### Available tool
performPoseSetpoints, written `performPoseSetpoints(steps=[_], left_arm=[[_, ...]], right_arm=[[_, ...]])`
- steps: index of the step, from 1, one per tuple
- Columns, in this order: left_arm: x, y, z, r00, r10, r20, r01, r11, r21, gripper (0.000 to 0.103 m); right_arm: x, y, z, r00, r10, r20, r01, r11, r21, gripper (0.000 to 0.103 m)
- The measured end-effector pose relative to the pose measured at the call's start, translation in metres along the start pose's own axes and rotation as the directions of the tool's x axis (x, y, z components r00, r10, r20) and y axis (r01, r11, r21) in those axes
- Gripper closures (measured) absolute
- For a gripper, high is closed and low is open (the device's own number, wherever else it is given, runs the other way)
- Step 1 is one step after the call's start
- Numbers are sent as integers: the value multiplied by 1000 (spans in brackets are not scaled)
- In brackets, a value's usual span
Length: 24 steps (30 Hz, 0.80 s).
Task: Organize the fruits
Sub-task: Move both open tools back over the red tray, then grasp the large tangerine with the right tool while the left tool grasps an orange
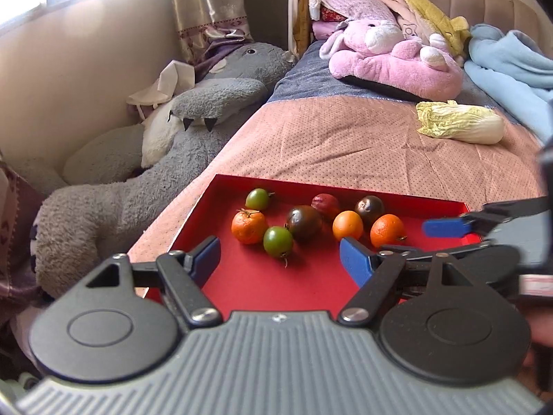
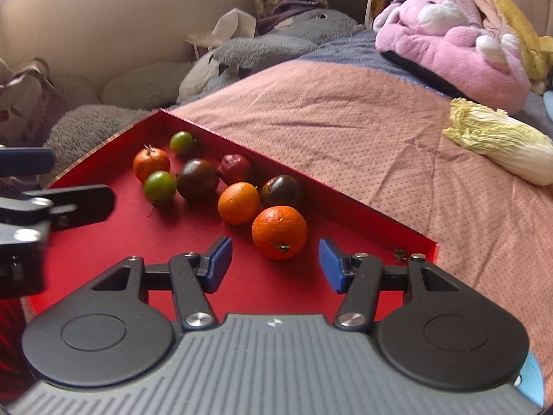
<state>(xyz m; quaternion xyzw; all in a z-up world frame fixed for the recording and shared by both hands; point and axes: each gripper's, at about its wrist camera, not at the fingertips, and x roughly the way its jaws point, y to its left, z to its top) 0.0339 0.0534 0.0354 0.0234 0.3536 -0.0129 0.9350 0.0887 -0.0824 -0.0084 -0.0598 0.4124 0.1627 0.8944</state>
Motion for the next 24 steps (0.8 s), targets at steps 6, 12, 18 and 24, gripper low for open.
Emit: performPoseSetpoints(steps=[6,12,18,24], left_arm=[[6,4,2,1000,-9,-17,8,999,-35,25],[15,-9,0,1000,-13,-23,14,1000,23,25],[29,-34,-4,999,-10,-37,15,992,123,25],[41,-57,-6,999,36,13,-38,971,235,25]], right_arm=[[33,-4,3,999,-9,-44,9,1000,-8,51],[23,-15,-3,1000,-4,-30,5,1000,23,57],[-15,-24,-32,1000,-4,-6,4,999,42,57],[-38,-22,-61,1000,10,-14,-9,998,59,57]])
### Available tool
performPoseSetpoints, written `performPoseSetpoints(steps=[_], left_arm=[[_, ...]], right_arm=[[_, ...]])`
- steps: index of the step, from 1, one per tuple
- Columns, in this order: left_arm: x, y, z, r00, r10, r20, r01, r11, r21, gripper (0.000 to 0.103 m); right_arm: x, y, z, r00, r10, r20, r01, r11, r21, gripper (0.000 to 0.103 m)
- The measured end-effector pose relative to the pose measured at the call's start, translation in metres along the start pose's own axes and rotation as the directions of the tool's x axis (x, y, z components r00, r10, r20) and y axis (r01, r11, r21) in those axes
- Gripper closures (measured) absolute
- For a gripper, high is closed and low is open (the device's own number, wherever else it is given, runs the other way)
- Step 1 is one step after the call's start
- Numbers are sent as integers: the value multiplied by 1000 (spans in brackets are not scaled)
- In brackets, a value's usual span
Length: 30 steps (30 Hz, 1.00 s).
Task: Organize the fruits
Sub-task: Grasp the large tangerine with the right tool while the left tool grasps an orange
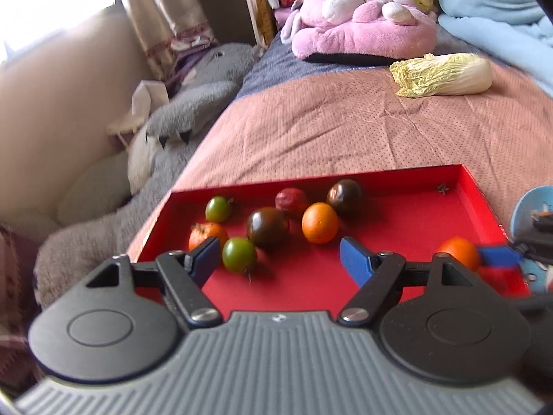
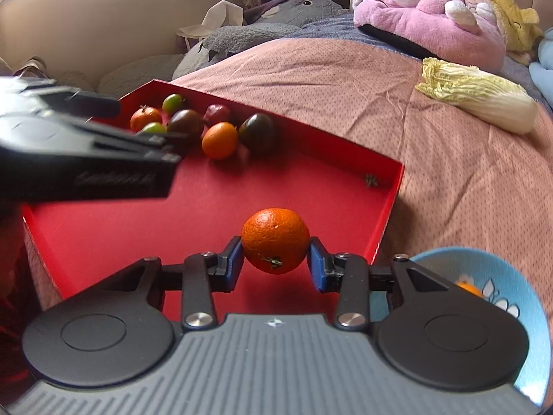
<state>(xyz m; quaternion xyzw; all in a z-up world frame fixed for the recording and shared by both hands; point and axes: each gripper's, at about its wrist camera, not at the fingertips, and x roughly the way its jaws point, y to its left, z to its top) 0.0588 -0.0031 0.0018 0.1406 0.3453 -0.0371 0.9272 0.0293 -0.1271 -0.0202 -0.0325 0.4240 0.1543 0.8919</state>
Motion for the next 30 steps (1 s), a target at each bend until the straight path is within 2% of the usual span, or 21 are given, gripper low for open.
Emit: performPoseSetpoints(steps=[3,9,14,16,17,20,23,25,26,27,30], left_arm=[[9,-8,4,1000,6,4,-6,1000,18,25],[16,-17,5,999,-47,-13,48,999,26,25],[20,-4,6,997,-75,-25,74,996,-44,25],[24,4,5,985,-168,-40,164,982,-96,25],[28,8,4,980,-190,-52,183,975,-127,25],[33,11,6,989,-127,-69,115,982,-151,25],[34,12,7,986,-154,-64,142,977,-157,25],[33,6,8,985,-165,-50,157,979,-127,27],[33,3,8,986,-164,-43,158,982,-106,30],[34,-1,8,985,-169,-44,165,982,-87,40],[43,-6,8,983,-173,-65,170,984,-55,58]], right_arm=[[-4,0,-6,1000,9,-3,-9,1000,5,57],[-4,-3,-11,1000,15,-18,-15,1000,17,57],[-1,-2,-13,1000,20,-17,-20,1000,24,56],[-1,-2,-14,1000,24,-14,-24,999,26,56],[-1,-2,-14,1000,24,-13,-24,999,24,56],[-2,-1,-15,1000,21,-9,-20,1000,17,56],[-2,0,-16,1000,18,-7,-18,1000,15,56],[-3,0,-16,1000,19,-5,-19,1000,15,56],[-3,0,-16,1000,19,-4,-19,1000,13,56],[-3,0,-17,1000,19,-3,-19,1000,12,56],[-3,1,-17,1000,19,-1,-19,1000,8,56]])
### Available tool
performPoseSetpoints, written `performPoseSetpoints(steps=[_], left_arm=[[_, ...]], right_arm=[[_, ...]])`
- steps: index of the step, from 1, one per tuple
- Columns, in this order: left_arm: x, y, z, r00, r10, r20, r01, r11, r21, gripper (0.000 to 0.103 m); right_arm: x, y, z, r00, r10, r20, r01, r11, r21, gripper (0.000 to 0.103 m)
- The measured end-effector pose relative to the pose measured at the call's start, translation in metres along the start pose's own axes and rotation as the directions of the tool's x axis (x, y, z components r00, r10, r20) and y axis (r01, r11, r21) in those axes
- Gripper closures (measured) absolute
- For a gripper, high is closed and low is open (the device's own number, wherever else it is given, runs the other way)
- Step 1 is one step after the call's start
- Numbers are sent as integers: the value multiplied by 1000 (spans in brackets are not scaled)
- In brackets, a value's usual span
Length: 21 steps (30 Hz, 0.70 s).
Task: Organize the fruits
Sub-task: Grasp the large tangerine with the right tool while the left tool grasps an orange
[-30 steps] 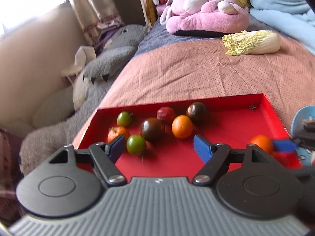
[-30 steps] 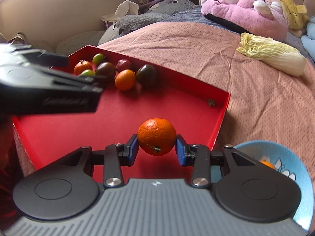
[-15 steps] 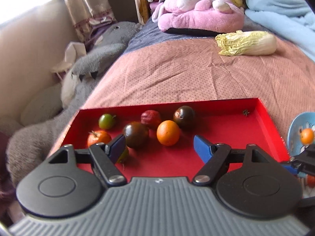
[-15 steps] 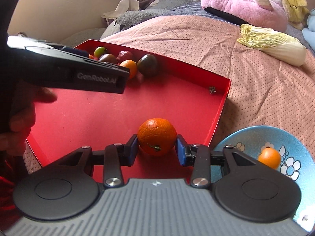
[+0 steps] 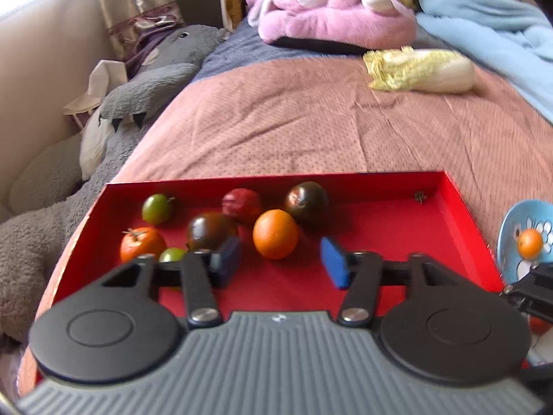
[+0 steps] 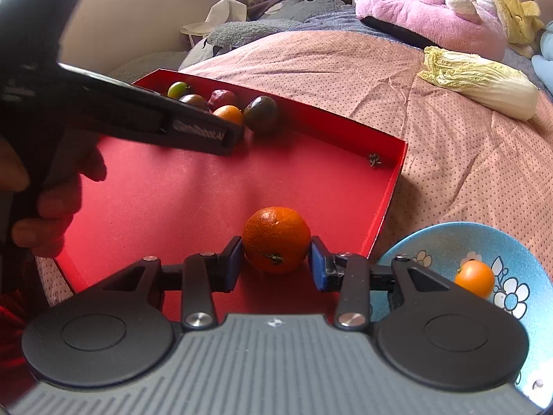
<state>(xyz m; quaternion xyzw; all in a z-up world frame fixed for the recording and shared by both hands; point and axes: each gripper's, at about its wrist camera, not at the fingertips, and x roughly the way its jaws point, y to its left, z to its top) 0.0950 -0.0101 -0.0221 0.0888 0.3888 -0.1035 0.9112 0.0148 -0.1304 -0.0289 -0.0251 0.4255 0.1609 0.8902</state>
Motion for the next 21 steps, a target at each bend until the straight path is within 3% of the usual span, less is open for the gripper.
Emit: performPoseSetpoints(steps=[12,13,21], left_arm=[[24,2,4,999,9,-34,-9,1000,-6,62],[26,3,4,999,4,-40,-5,1000,-13,68],[21,4,2,999,-35,-33,34,999,-33,68]], right_arm=[[1,1,1,1000,-1,-3,1,1000,-7,56],[0,1,1,1000,-2,-4,2,1000,-7,56],[-4,2,3,1000,5,-5,-5,1000,24,57]])
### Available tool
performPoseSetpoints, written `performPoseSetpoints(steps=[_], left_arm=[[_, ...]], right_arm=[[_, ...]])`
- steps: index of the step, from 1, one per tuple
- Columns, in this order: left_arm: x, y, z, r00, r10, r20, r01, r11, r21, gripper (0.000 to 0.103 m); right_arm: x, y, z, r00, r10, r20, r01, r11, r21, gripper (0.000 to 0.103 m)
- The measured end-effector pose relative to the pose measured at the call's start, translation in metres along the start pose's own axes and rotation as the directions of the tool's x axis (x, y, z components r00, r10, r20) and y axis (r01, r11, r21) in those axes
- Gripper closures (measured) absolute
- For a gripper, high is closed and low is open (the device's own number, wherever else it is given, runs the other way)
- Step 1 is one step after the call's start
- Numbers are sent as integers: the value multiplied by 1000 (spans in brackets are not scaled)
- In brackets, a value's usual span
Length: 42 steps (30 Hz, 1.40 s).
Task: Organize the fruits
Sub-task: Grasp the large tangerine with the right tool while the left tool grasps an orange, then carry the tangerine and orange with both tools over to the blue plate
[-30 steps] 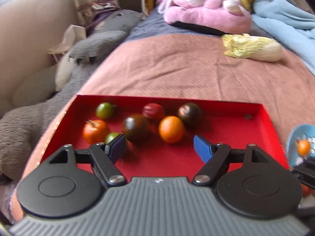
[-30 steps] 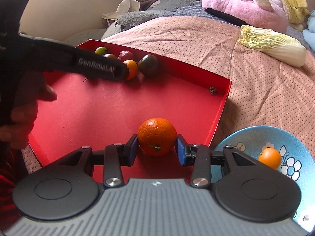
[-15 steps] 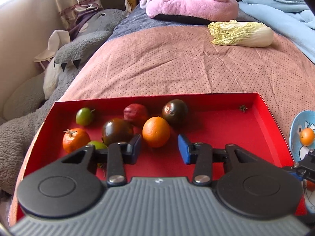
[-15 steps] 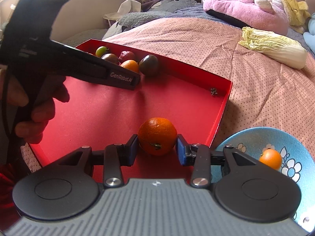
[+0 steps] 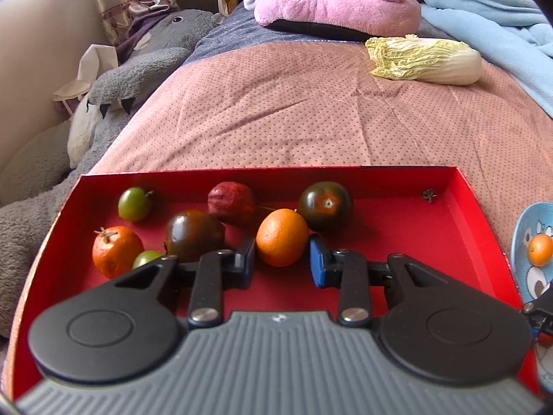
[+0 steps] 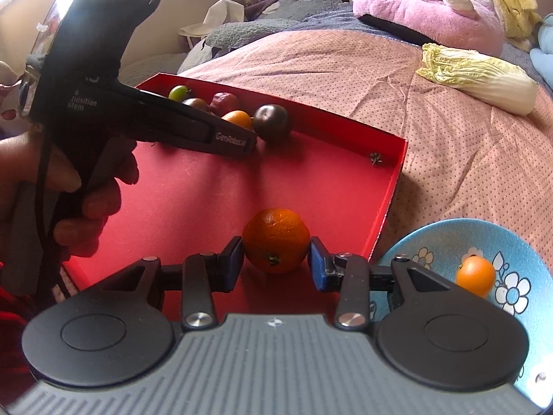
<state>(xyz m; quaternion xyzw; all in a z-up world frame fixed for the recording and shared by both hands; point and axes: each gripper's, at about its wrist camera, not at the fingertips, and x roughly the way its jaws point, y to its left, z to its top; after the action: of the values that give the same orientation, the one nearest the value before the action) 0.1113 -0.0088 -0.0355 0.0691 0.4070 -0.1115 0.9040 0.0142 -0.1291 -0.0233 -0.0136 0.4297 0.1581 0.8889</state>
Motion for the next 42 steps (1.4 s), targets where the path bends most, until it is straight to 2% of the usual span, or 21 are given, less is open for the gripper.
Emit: performPoseSetpoints(steps=[12,24,33,42], left_arm=[[-26,5,-11,1000,7,20,-6,999,-52,68],[-65,1,-26,996,48,74,-44,998,-52,68],[-85,1,-37,996,54,76,-45,992,-117,68],[-103,-18,-51,994,36,105,-24,993,-114,68]], right_arm=[[-27,12,-2,1000,-14,3,15,1000,-24,57],[-63,25,-7,999,-38,31,40,998,-58,57],[-89,31,-12,997,-57,56,62,995,-82,57],[-104,30,-21,996,-56,73,62,995,-83,57]])
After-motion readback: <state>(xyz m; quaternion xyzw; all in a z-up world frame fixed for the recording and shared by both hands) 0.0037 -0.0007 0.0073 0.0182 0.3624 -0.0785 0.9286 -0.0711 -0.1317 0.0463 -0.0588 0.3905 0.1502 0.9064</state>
